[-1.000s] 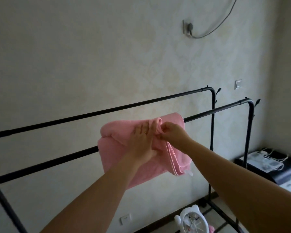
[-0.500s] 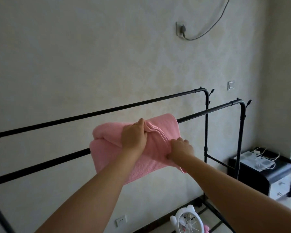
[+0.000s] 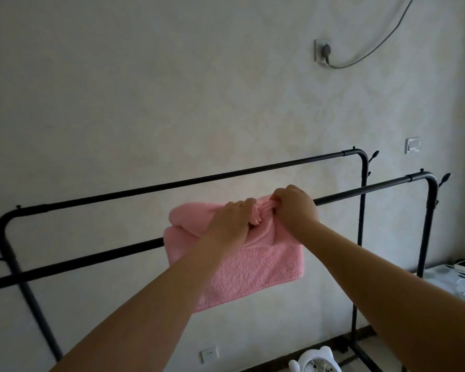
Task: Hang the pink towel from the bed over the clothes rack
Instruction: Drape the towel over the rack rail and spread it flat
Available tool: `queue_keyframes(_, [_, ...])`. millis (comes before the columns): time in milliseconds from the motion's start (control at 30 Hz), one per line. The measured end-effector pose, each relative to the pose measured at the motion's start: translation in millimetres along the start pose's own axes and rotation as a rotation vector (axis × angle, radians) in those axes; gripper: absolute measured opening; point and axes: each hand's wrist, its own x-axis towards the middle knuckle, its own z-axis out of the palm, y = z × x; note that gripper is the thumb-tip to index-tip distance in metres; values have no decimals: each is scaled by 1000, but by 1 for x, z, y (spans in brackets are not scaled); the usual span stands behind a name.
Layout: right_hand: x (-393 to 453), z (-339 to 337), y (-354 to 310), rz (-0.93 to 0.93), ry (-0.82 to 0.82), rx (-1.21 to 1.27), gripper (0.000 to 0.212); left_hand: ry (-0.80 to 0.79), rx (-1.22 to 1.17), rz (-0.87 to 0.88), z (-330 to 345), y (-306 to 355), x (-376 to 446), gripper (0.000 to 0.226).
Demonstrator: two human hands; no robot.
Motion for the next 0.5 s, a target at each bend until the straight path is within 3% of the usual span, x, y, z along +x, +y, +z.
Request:
queue_keyframes(100, [4, 0, -4, -54, -29, -2, 18, -36, -76, -84, 6, 7, -8, 70])
queue_keyframes(267, [1, -7, -7, -127, -104, 9, 18, -13, 54, -188, 19, 21, -9, 89])
queue_keyframes(400, [-4, -12, 4, -70, -141, 211, 14, 49, 121, -152, 20, 24, 2, 48])
queue_keyframes(467, [-7, -12, 14, -80, -160, 74, 11, 73, 85, -137, 21, 28, 7, 33])
queue_keyframes(500, [-9, -10, 18, -83, -186, -61, 24, 85, 43, -161, 20, 28, 9, 30])
